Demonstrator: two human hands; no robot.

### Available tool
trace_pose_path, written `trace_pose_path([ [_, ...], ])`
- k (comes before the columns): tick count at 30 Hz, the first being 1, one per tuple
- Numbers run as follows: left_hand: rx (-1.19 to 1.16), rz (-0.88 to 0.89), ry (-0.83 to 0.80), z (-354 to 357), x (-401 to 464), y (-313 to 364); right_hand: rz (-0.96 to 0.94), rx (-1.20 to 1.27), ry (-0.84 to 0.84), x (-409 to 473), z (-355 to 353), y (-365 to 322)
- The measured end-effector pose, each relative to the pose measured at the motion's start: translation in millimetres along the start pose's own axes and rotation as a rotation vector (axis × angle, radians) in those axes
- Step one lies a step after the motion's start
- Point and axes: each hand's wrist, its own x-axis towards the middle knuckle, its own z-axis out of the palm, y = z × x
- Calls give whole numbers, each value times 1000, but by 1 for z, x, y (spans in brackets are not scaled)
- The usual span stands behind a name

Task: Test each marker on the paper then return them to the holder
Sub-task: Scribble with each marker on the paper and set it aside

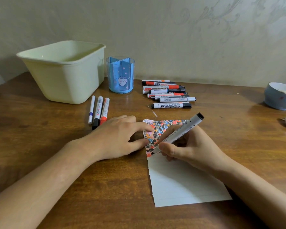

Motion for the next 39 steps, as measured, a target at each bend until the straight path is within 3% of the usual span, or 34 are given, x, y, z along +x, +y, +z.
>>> trace_pose_path([
  [39, -7, 12, 4, 0, 0, -1, -28, -43, -24, 1, 0, 1],
])
